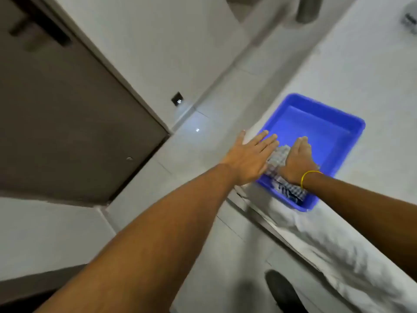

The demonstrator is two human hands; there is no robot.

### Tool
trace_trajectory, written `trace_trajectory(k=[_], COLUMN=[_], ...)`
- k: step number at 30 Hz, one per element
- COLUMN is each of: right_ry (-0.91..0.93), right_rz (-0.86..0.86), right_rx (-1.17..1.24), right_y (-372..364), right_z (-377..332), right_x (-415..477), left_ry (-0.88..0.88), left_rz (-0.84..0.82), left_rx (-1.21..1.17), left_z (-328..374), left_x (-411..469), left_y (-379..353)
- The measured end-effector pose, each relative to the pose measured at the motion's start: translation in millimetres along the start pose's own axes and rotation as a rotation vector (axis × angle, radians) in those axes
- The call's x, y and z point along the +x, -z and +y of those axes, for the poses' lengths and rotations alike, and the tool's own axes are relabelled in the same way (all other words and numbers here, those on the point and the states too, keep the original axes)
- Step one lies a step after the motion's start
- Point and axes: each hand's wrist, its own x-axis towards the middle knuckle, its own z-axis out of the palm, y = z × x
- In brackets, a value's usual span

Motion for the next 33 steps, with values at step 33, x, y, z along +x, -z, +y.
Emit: trace_trajectory(k=[33], right_ry=[0.487], right_rz=[0.376], right_rx=[0.68], right_y=[-3.0], right_z=[-60.6], right_x=[-20.0], left_ry=[0.078], left_rz=[0.31], left_rx=[-0.377], left_z=[-56.8], left_x=[15.3], left_y=[-58.1])
